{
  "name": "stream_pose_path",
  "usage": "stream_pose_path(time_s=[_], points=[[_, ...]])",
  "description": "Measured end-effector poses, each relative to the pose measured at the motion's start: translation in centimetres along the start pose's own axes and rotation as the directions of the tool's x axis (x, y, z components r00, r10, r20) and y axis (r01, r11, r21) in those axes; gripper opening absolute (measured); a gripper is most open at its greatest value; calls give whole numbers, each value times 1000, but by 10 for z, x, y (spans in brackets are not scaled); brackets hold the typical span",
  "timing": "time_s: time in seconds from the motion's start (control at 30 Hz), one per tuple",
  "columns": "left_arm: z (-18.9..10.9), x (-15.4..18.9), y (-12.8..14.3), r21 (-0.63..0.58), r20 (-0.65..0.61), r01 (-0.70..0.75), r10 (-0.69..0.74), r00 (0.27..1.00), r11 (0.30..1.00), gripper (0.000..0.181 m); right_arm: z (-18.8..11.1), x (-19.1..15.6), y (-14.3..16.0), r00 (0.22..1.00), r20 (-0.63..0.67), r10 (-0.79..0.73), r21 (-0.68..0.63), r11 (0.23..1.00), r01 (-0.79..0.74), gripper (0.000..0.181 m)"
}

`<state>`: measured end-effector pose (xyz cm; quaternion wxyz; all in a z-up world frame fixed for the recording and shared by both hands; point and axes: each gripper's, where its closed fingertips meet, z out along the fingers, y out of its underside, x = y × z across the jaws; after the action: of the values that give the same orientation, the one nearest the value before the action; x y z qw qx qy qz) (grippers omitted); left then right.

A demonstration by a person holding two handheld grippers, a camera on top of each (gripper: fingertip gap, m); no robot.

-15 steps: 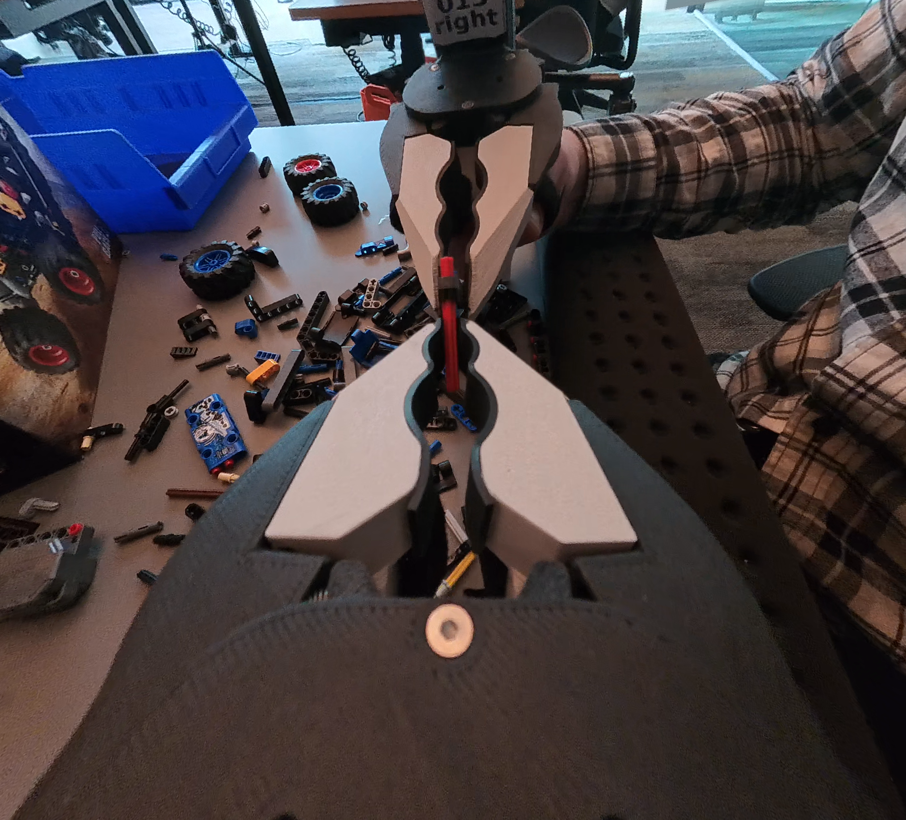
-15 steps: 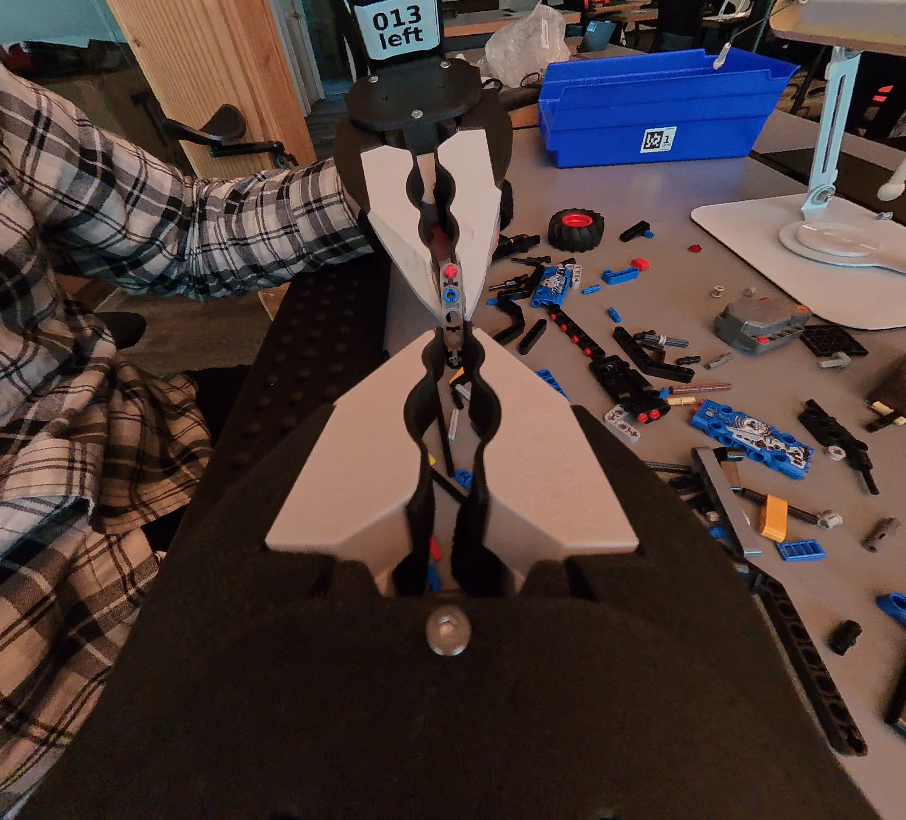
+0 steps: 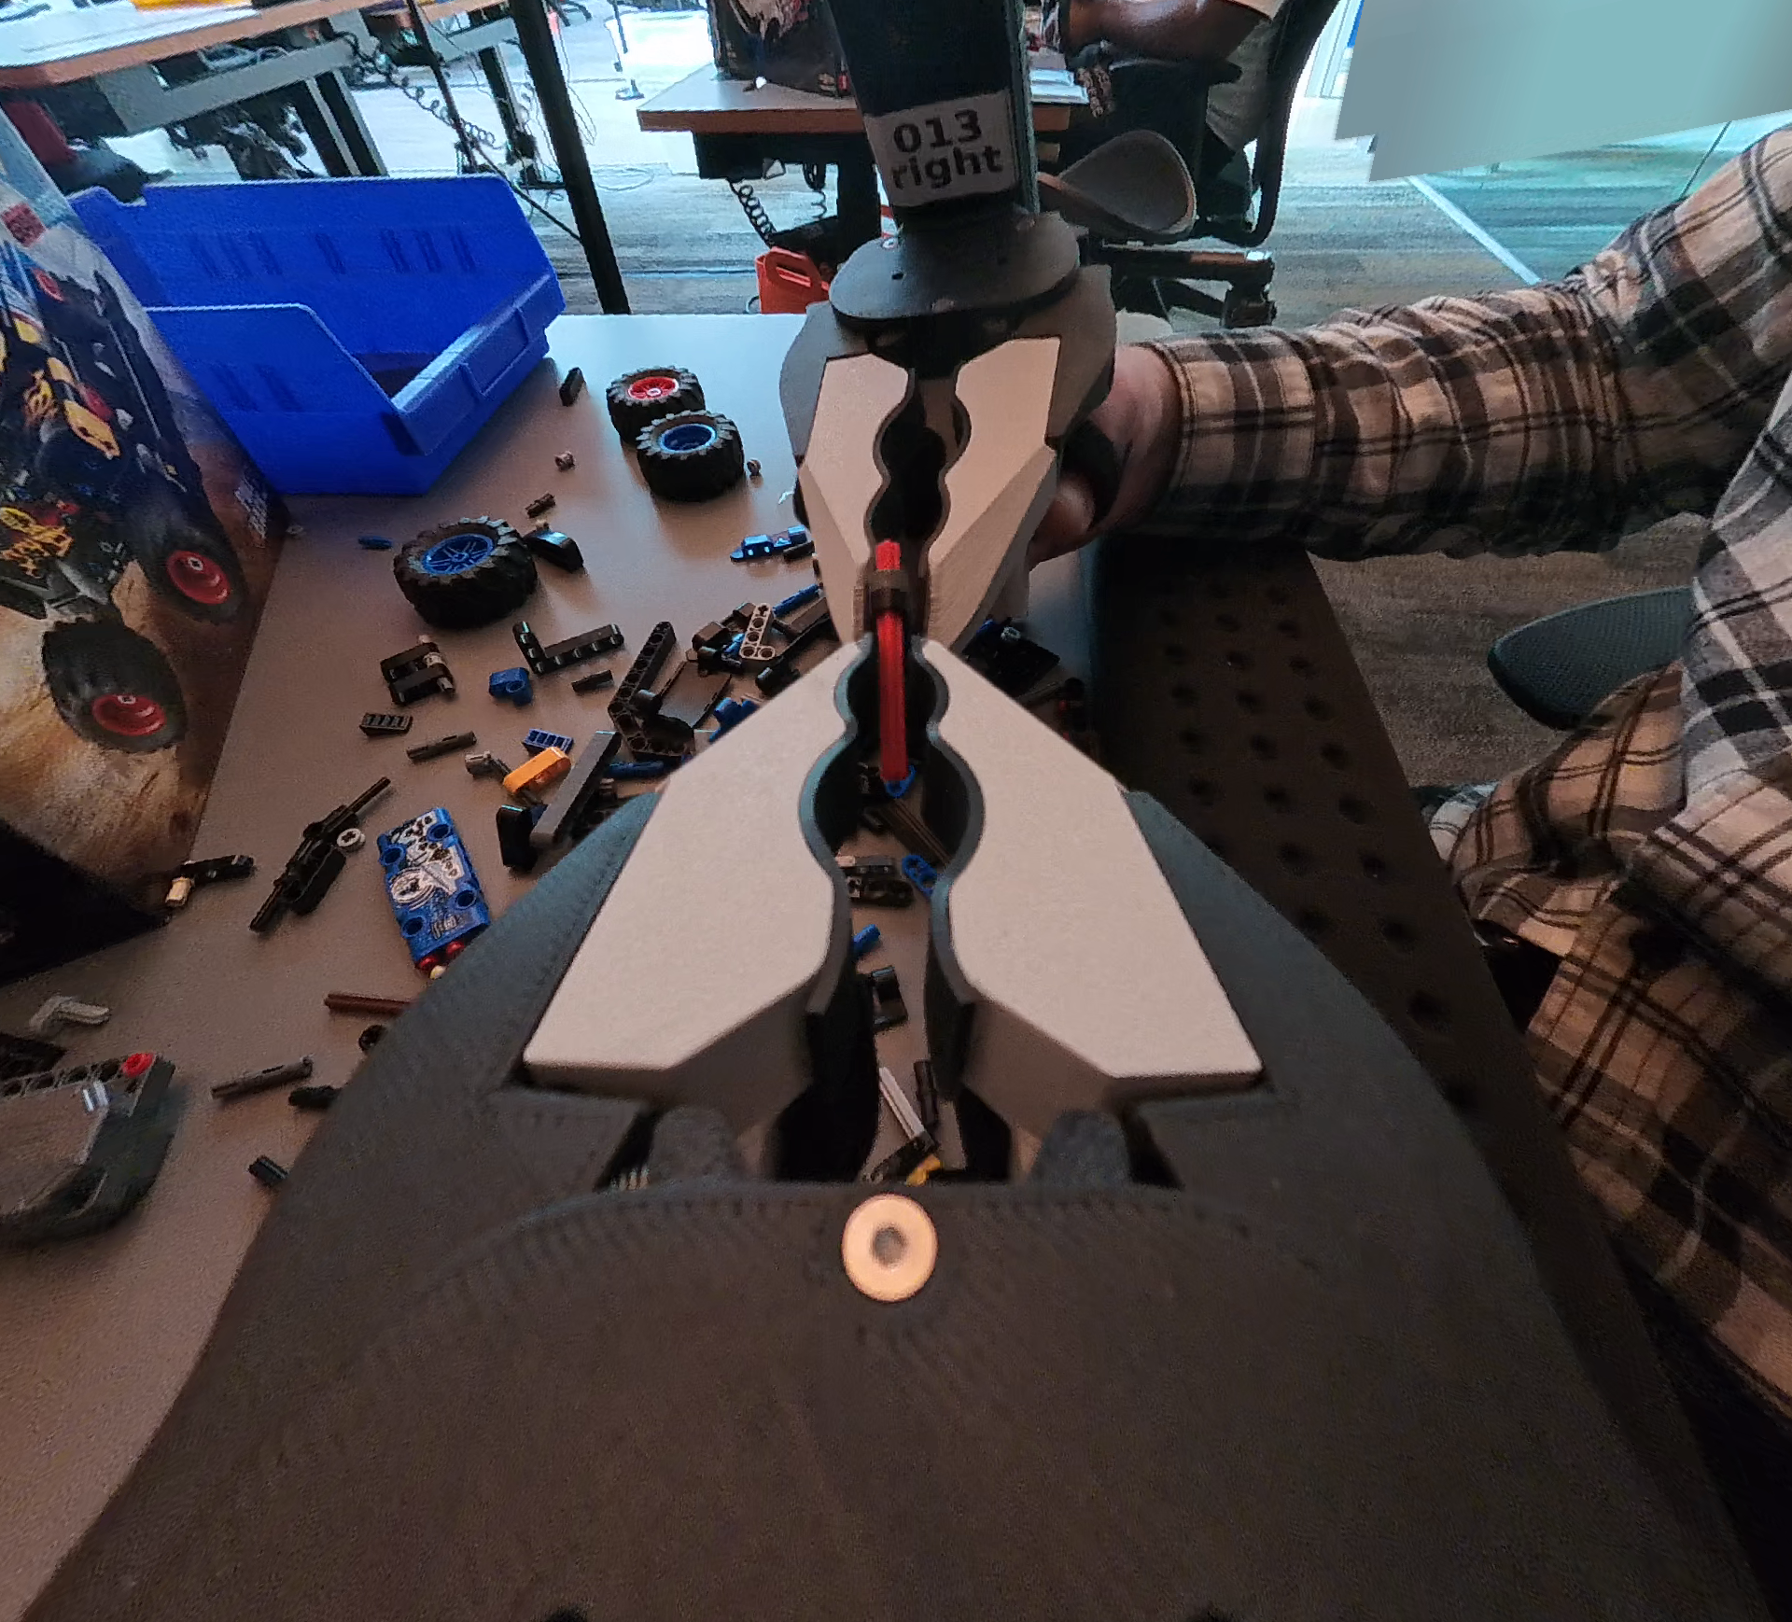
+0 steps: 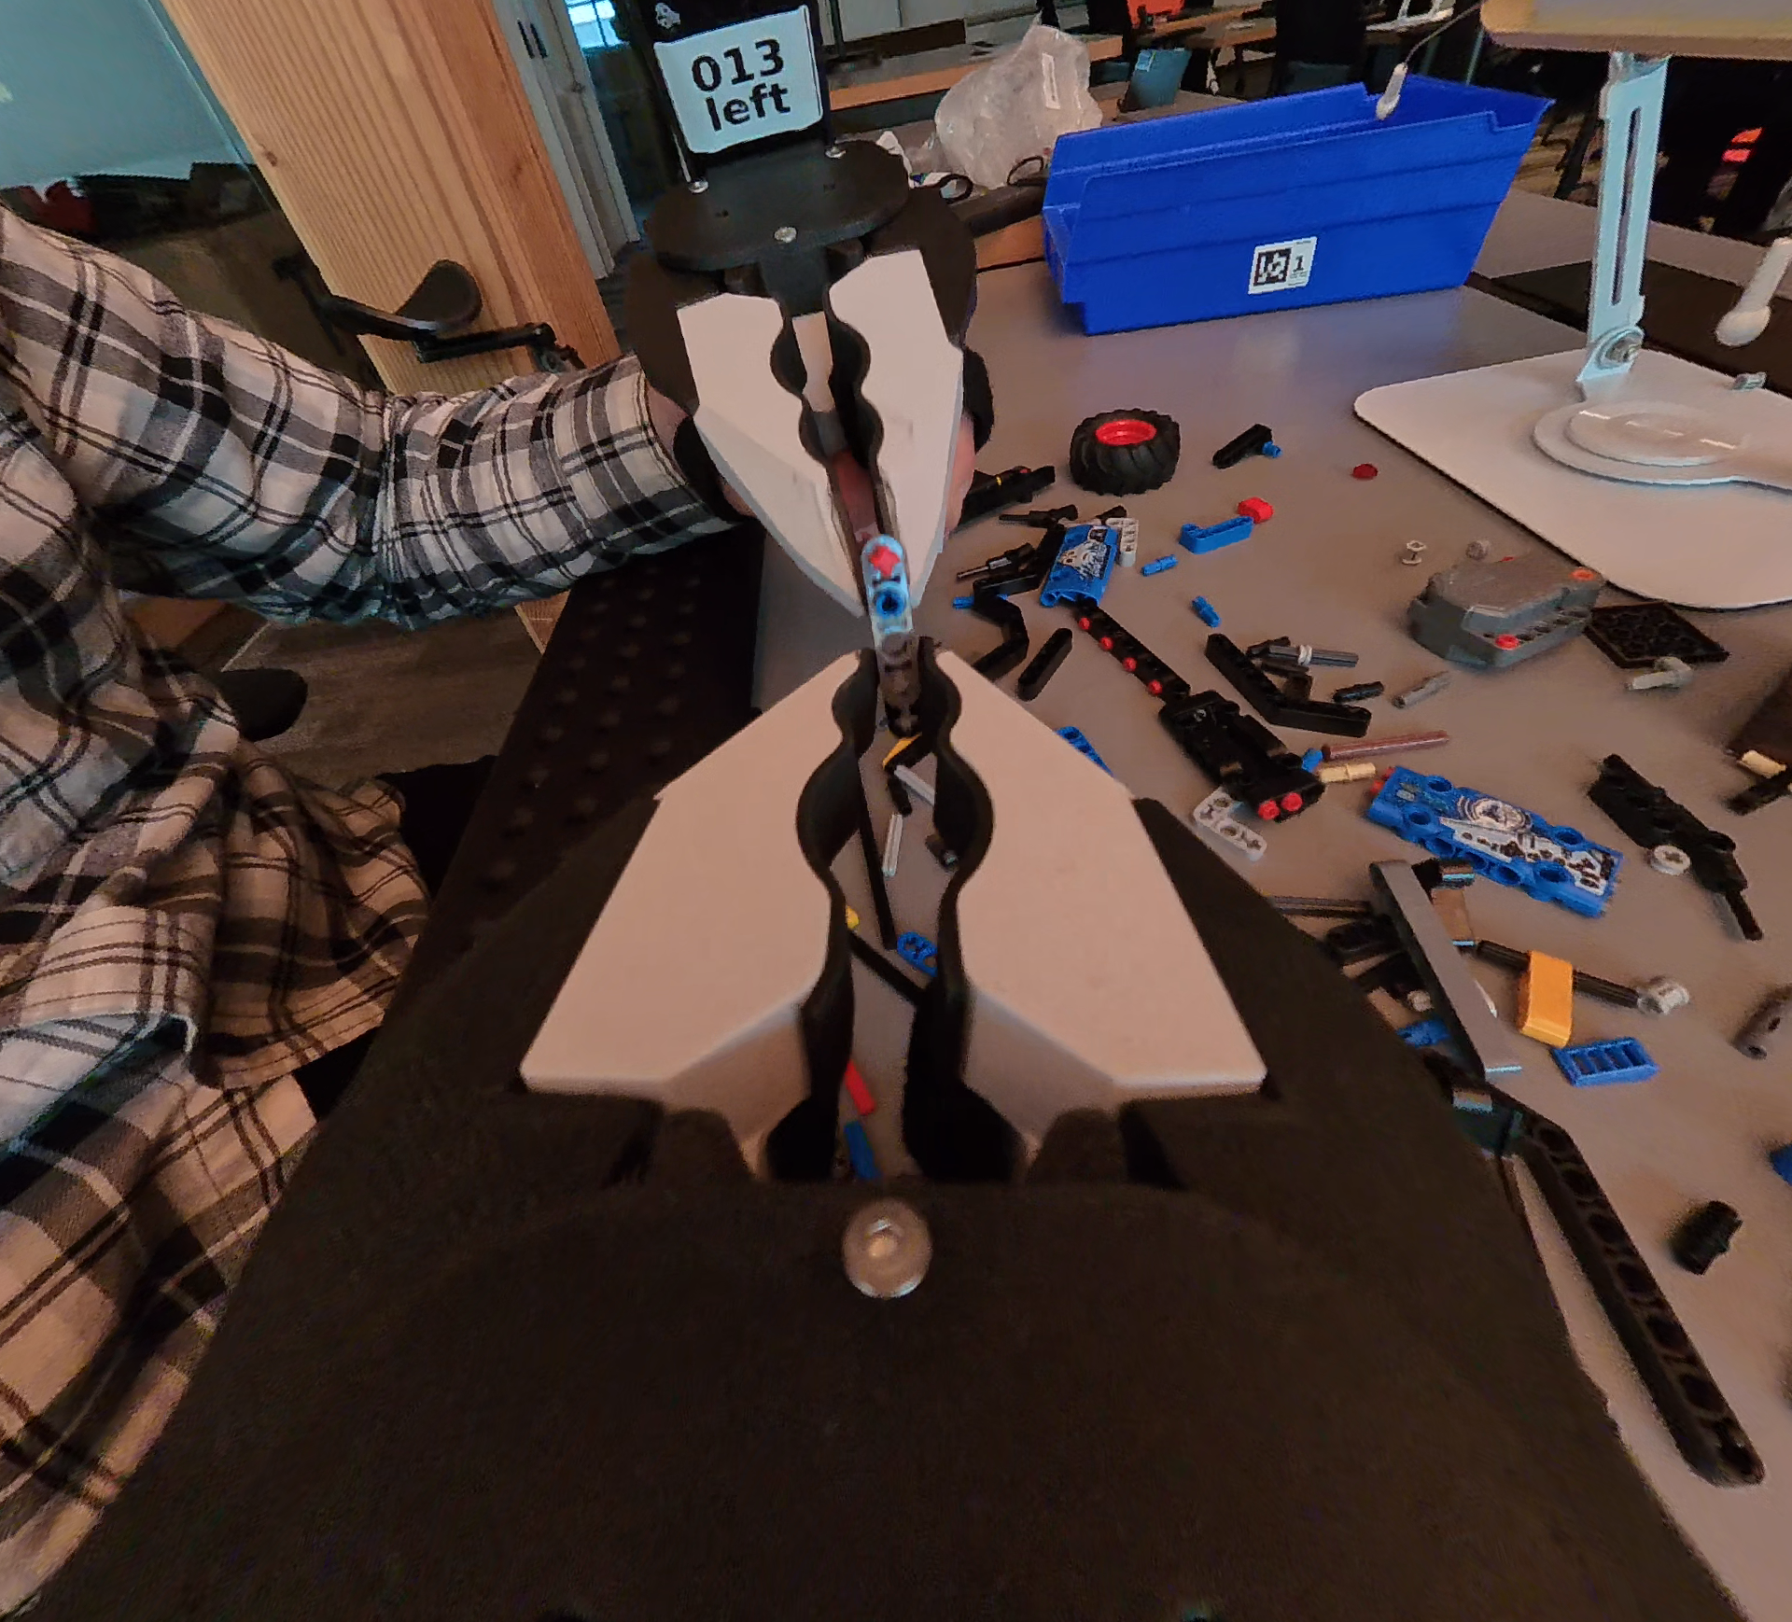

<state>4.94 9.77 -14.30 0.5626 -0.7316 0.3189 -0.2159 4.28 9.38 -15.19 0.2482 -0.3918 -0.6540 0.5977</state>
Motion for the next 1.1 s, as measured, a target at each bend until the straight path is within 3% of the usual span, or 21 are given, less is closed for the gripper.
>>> stream_pose_path(time_s=[0.23, 0.63, 1.0, 1.1], points=[[3, 3, 4, -40, 0, -37, 37, 999, 998, 2, 1, -2, -2, 994, -37, -104, -17, 994, 103, 4], [-2, 13, -1, -42, -21, -115, 114, 993, 993, 3, -4, -15, -13, 997, 59, -59, 63, 996, 56, 4], [1, 5, 22, -260, 45, -320, 343, 938, 911, 3, 0, -11, 3, 997, 44, -57, -22, 998, 58, 4], [3, 5, 9, -124, 39, -192, 198, 979, 974, 5, -4, -8, -4, 996, 83, 23, 35, 999, -26, 5]])
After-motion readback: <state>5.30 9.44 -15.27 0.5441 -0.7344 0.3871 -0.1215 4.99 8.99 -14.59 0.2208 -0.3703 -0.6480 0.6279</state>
